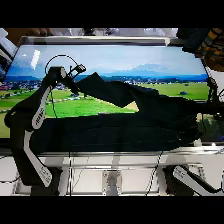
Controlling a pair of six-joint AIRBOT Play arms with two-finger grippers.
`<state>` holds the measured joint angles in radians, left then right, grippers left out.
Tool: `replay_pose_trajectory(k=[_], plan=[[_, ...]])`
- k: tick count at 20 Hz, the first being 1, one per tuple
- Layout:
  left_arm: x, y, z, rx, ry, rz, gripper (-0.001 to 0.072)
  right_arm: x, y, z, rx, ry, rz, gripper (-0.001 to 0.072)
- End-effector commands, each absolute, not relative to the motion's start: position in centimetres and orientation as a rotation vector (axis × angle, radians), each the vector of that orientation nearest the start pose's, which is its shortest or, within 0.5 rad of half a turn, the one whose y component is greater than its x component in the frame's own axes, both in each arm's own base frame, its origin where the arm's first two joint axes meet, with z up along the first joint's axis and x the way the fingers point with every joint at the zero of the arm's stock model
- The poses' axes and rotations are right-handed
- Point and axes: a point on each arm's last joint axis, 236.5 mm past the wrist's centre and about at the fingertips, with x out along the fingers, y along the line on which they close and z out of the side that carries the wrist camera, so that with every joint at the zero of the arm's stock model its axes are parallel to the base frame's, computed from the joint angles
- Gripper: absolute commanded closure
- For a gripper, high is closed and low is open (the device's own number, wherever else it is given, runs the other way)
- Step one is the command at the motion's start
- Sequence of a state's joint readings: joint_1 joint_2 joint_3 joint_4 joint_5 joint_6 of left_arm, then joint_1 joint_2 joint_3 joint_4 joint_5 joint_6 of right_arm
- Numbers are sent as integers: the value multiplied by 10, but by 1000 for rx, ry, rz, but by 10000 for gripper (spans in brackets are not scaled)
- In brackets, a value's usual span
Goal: Fold the clothes and pants, and hang the long-sleeved shirts on hangers.
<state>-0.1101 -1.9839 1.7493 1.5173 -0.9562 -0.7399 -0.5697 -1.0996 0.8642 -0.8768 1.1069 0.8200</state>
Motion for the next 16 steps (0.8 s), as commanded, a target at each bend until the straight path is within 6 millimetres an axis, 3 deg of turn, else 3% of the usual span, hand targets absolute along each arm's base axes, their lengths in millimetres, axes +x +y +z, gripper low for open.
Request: replay_pose_trajectory(k=[1,4,6,9,11,14,16], plan=[[560,-74,-105,741,1074,-606,686,346,-60,19,325,980,231,695],[551,-57,-84,829,1125,-557,687,346,-60,19,325,980,232,695],[535,-34,-42,891,1175,-479,688,345,-60,19,328,983,235,695],[456,-13,37,875,1351,-476,688,340,-54,18,397,1012,227,695],[411,-7,93,839,1370,-451,688,336,-48,18,421,1033,239,695],[371,-3,171,774,1230,-346,688,328,-40,17,432,1067,275,695],[347,0,206,729,1154,-290,688,323,-40,14,420,1090,279,694]])
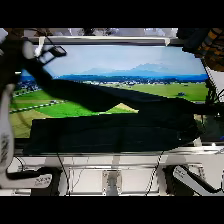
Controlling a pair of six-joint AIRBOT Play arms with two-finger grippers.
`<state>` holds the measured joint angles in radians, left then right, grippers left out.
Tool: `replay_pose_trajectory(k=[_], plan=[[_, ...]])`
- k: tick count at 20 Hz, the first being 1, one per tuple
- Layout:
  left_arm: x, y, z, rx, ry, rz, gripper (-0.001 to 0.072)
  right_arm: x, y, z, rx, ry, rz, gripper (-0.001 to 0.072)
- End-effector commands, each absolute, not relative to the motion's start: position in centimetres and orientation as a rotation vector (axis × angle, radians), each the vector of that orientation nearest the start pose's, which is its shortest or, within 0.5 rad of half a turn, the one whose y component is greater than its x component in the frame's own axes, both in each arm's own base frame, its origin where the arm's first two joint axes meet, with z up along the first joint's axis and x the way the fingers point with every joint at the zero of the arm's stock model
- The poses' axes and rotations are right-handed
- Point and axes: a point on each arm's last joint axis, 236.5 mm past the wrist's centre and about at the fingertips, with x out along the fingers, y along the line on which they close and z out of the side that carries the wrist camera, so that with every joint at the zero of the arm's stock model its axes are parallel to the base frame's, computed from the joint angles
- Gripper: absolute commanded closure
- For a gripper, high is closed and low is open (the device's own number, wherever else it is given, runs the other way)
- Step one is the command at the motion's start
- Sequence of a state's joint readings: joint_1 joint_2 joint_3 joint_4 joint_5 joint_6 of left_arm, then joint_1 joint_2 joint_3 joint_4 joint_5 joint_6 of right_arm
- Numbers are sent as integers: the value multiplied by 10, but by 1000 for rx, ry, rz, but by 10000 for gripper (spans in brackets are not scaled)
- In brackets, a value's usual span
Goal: Fold the clothes and pants, and hang the long-sleeved shirts on hangers.
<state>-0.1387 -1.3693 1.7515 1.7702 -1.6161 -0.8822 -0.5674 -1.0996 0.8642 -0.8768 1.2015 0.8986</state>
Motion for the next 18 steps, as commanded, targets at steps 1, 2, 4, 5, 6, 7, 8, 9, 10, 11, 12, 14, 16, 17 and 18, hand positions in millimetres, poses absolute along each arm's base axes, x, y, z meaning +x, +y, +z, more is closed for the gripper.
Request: replay_pose_trajectory(k=[1,2,4,5,6,7,8,9,10,11,12,14,16,17,18], plan=[[335,2,216,712,1145,-277,688,321,-44,11,402,1101,268,651],[322,4,221,694,1155,-269,688,319,-47,9,388,1110,260,528],[306,8,221,661,1203,-249,688,317,-49,6,370,1124,253,457],[307,10,218,653,1218,-237,688,317,-54,4,353,1124,238,447],[310,14,214,646,1238,-224,688,321,-62,3,331,1113,206,447],[315,19,207,640,1265,-216,688,325,-71,2,323,1098,166,447],[322,26,197,628,1299,-201,688,332,-81,2,327,1073,113,447],[331,35,188,610,1322,-181,688,338,-88,4,328,1045,78,447],[343,47,177,568,1340,-139,688,344,-93,6,332,1019,52,446],[354,60,166,532,1355,-99,688,349,-95,9,346,992,39,446],[366,77,154,486,1365,-48,688,354,-93,13,379,968,32,443],[393,114,133,355,1336,93,688,360,-92,16,415,947,21,427],[416,129,115,290,1298,104,687,362,-90,12,294,960,38,426],[428,131,109,283,1267,91,688,365,-82,10,187,964,90,426],[441,133,105,300,1234,71,687,367,-71,9,98,967,147,426]])
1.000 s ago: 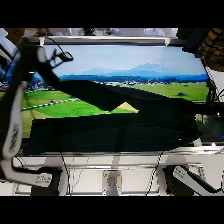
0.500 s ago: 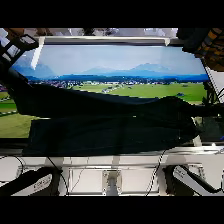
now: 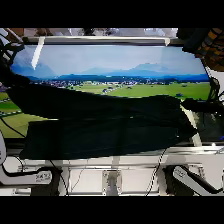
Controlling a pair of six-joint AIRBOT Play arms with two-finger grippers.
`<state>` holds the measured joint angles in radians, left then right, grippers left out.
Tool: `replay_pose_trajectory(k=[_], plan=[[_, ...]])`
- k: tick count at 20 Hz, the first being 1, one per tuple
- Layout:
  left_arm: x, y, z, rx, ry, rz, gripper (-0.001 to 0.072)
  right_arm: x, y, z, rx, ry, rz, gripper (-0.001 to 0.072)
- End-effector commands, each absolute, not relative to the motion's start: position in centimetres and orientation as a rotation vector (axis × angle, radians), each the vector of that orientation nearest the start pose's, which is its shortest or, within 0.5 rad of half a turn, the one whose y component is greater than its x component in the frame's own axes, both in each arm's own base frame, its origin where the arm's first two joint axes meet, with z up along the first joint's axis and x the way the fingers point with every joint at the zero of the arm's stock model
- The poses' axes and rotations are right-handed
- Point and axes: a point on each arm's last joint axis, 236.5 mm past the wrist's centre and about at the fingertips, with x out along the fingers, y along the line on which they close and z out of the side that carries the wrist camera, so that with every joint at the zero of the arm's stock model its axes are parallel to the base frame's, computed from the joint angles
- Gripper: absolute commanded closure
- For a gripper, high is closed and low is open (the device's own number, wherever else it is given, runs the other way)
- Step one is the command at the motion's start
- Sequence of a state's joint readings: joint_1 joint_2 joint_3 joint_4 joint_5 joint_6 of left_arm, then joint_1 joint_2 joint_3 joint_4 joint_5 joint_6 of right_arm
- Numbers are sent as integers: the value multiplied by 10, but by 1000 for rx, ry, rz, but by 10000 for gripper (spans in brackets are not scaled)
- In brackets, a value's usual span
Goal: Fold the clothes and pants, and hang the long-sleeved shirts on hangers.
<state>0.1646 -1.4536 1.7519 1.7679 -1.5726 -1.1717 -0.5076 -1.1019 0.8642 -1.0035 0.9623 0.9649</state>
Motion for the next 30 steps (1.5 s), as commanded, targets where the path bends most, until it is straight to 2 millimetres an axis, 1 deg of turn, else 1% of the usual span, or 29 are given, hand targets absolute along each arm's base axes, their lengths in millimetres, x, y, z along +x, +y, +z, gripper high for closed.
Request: replay_pose_trajectory(k=[1,3,4,5,6,8,9,10,11,12,14,16,20,22,25,26,30], plan=[[454,134,100,328,1206,59,687,372,-61,8,32,964,178,427],[477,131,86,377,1172,29,688,386,-50,10,-62,932,175,427],[485,129,78,385,1166,23,687,397,-50,11,-107,904,151,427],[492,129,64,387,1174,15,687,407,-52,12,-131,886,125,427],[495,130,51,388,1195,11,688,413,-57,10,-134,889,101,426],[495,139,24,410,1260,17,688,425,-72,-3,-81,949,48,334],[495,141,13,414,1282,15,688,429,-78,-12,-50,997,36,324],[495,141,6,413,1295,10,688,431,-83,-23,-25,1059,23,268],[495,141,0,411,1307,5,687,433,-87,-33,1,1117,12,267],[495,141,-5,411,1316,4,688,433,-94,-42,18,1177,-16,267],[494,144,-6,423,1324,11,688,431,-114,-51,48,1280,-107,268],[492,147,-6,424,1332,17,687,426,-125,-54,99,1336,-145,269],[481,147,-11,410,1380,11,687,405,-143,-60,169,1408,-194,274],[478,147,-14,406,1398,7,688,404,-143,-66,176,1421,-195,277],[471,146,-22,397,1439,-2,687,415,-131,-79,222,1407,-168,339],[470,145,-25,395,1450,-5,687,418,-129,-84,224,1403,-163,339],[469,145,-33,392,1468,-11,688,421,-121,-104,221,1430,-144,339]])
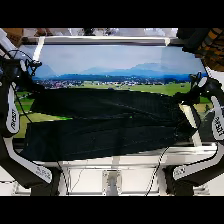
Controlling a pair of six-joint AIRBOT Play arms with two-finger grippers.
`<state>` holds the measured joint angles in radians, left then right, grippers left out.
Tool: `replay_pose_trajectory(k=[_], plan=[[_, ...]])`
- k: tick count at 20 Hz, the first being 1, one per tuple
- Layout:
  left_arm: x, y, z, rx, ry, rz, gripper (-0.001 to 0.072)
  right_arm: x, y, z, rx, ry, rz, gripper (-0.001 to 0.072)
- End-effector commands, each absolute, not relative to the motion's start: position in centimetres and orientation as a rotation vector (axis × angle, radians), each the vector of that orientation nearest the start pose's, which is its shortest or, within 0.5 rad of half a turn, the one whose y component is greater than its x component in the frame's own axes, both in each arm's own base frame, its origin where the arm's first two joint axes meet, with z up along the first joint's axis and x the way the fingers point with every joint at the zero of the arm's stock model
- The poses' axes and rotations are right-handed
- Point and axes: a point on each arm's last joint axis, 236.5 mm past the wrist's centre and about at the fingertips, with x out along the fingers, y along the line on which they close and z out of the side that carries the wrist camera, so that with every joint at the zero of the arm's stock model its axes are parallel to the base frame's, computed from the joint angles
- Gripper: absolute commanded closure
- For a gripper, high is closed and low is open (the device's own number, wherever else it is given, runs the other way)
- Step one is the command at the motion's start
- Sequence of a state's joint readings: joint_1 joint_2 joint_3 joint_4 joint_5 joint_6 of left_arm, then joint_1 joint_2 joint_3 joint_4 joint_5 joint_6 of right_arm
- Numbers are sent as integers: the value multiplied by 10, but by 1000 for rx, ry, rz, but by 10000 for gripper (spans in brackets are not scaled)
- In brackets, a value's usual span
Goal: Fold the clothes and pants, and hang the long-sleeved shirts on hangers.
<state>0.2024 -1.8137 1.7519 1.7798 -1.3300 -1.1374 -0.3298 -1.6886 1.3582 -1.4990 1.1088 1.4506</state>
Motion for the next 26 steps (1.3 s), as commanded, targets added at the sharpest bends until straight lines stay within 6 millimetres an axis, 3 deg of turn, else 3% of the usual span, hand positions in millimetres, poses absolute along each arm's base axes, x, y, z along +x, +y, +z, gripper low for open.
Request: replay_pose_trajectory(k=[1,2,3,4,7,9,10,12,14,16,20,24,25,26], plan=[[469,145,-34,392,1469,-11,688,423,-119,-106,228,1425,-142,339],[468,145,-35,390,1471,-12,687,427,-116,-106,250,1412,-134,371],[469,143,-36,383,1471,-17,687,434,-111,-105,272,1384,-122,482],[469,140,-38,368,1470,-26,688,440,-105,-103,297,1360,-106,545],[468,121,-49,296,1482,-86,688,460,-92,-97,309,1283,-56,695],[466,120,-54,287,1497,-86,688,478,-99,-84,286,1218,-72,696],[476,123,-51,250,1452,-28,689,491,-110,-72,269,1171,-110,697],[521,134,-22,109,1225,151,689,521,-141,-37,259,1036,-229,697],[558,132,11,69,1033,167,689,551,-161,1,271,876,-295,698],[577,125,25,64,953,155,690,571,-168,24,301,765,-319,698],[599,124,31,56,857,157,690,585,-173,11,324,764,-329,698],[626,128,48,-52,771,175,689,607,-178,16,369,735,-341,696],[631,125,49,-69,761,166,688,608,-178,16,364,748,-338,667],[633,122,48,-63,762,158,680,608,-178,18,350,761,-332,529]])
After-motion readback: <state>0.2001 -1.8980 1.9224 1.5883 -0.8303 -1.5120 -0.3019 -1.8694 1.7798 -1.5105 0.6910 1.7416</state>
